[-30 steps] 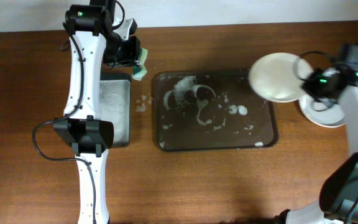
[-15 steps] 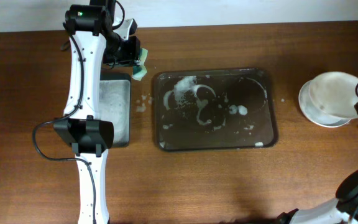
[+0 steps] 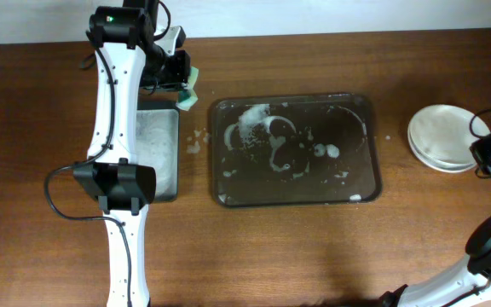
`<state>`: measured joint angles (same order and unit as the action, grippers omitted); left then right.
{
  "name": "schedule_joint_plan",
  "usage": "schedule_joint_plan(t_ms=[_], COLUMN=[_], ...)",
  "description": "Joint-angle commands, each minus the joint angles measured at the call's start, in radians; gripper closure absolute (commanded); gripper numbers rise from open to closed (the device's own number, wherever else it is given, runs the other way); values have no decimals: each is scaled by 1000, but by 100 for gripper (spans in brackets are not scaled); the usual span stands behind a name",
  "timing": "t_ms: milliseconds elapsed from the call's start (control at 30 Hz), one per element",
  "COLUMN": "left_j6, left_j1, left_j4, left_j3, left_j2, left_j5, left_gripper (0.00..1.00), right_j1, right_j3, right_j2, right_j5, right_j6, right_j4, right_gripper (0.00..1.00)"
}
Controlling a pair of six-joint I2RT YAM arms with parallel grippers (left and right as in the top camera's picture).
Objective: Clean dirty plates on tray and stack at the side
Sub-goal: 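Carry the white plate right and set it on the plate stack, then open the right gripper and lower the sponge into the metal basin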
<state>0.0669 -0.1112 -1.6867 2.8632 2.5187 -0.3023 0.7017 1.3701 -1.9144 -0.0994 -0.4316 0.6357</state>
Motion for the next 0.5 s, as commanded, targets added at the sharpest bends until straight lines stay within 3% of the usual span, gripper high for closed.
schedule_joint_plan(t_ms=[0,67,200,467], left_j6=[-15,-15,-15,-11], left_j1=[11,17,21,21], left_j4=[-2,-2,-2,-2], left_j3=[13,13,13,13], left_j2=[-55,-91,-143,-195], left_j5=[57,58,64,67], left_gripper=[99,100,99,100], right_j1=[-44,-50,-40,-78], right_j3=[-6,-6,-1,98], right_j2=[-7,-7,-3,135], right_j5=[-16,-9,-45,-209], right_j6=[9,8,9,135], right_j4=[-27,-19,11,157], right_gripper=[86,83,56,48])
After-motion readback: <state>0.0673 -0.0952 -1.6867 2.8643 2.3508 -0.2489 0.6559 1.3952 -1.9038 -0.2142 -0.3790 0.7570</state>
